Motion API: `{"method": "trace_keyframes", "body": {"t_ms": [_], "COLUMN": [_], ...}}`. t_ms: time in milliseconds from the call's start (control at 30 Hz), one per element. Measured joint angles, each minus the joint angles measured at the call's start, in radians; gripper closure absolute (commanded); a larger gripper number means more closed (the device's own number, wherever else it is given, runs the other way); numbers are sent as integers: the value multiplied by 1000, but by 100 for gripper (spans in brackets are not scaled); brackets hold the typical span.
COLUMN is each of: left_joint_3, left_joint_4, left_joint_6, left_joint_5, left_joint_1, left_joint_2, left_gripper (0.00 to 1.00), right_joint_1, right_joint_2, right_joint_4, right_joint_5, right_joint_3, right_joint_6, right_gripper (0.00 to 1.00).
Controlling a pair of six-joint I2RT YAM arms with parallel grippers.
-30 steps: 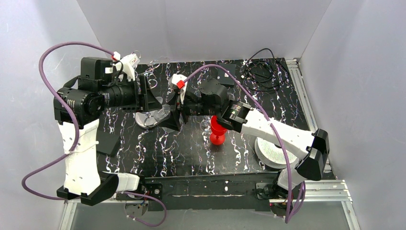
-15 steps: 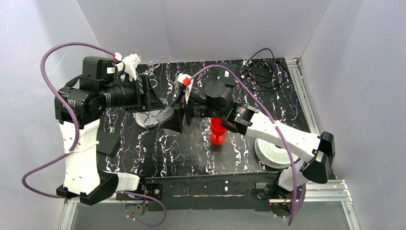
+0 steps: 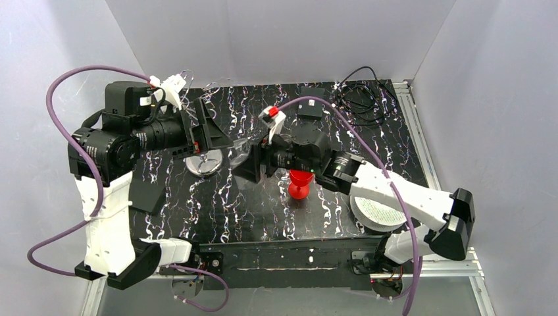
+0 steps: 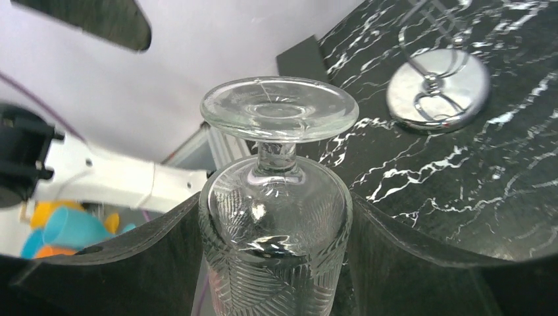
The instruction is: Take the wine glass off the wine glass rack
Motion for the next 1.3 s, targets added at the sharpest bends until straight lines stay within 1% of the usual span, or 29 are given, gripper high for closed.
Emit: {"method": "trace_keyframes", "body": {"t_ms": [100,200,333,433,600,733,833,1000,1067,1300], "left_joint_3": [0,0,0,-37,-187,-229,-242,-292,-296,-282], "left_joint_4": [31,51,91,144,287,397,473,570,597,688], "left_joint_6": [-21,-30,-31,-27,-23,-12,20,101,135,201], "left_joint_5": [1,-1,-5,-4,0,6,-5,-58,-87,-165], "left_joint_1": [0,0,0,0,0,-18,-68,-190,-235,-338], "left_joint_2": [2,4,3,-19,-95,-91,-70,-52,-38,48], "left_gripper": [4,7,10,11,17,19,20,24,26,30], "right_joint_1": [-17,-62,-140,-192,-270,-292,-292,-292,-292,-292], "right_joint_2": [-37,-79,-119,-161,-225,-235,-226,-212,-211,-212], "right_joint_4": [-30,-102,-201,-238,-290,-348,-392,-452,-472,-507], "right_joint_5": [103,197,301,349,392,407,407,424,436,452], "right_joint_3": [1,17,65,76,76,83,99,143,161,204], "right_joint_6": [88,207,414,598,916,1112,1218,1339,1373,1444], "right_gripper": [99,99,99,99,99,99,99,99,99,99]}}
